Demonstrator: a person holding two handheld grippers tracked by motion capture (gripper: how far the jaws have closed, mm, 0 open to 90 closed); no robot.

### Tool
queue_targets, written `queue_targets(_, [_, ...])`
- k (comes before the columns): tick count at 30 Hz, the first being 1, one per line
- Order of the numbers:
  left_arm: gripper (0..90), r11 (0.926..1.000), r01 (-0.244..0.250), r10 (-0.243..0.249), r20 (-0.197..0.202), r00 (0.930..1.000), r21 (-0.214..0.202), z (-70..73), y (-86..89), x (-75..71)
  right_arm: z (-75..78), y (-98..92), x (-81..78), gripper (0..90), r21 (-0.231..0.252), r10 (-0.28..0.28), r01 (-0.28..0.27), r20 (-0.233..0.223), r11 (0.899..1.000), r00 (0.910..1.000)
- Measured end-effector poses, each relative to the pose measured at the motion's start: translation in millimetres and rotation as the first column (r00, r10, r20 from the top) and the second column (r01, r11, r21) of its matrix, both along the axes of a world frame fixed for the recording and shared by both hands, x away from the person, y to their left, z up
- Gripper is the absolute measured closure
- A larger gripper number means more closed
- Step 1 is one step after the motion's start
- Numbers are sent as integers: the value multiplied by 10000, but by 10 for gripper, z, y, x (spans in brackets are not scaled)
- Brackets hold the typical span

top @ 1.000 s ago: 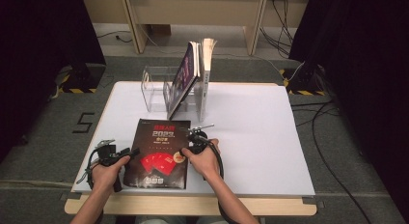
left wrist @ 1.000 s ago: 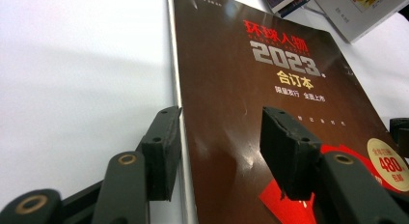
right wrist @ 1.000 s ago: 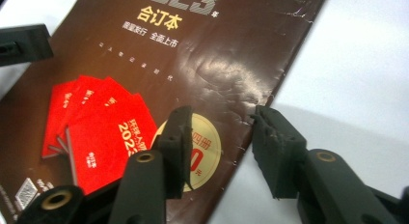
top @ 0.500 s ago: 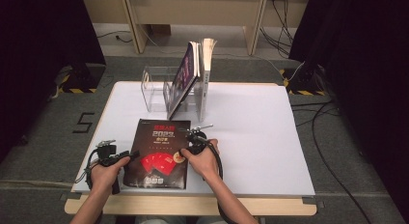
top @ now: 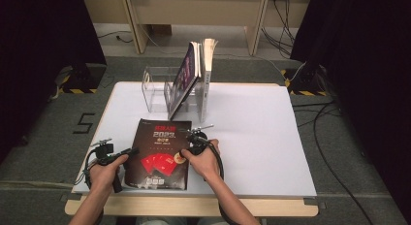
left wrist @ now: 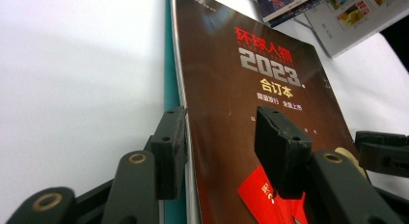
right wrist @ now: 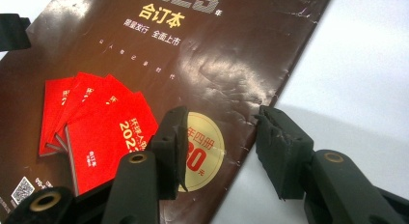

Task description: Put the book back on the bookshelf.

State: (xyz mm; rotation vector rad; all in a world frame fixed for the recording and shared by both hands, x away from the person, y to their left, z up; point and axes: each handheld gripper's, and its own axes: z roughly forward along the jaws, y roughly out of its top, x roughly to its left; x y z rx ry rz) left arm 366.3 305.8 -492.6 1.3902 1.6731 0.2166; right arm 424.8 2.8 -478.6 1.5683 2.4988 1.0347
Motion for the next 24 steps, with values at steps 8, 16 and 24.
queue_targets(8, [605, 9928, 218, -248, -238, 9994, -1175, -42, -18, -1, 5, 3, 7, 545, -22, 18, -18, -63, 10000, 10000])
queue_targets(16, [678, 9974, 359, -396, -589, 9975, -631, -91, -28, 14, 2, -1, 5, 541, 24, 15, -15, -40, 10000, 10000])
queue_targets(24, [853, 9957, 605, -633, -388, 9972, -702, -104, -14, 6, 2, 0, 10, 521, 103, 37, -36, -88, 9999, 10000])
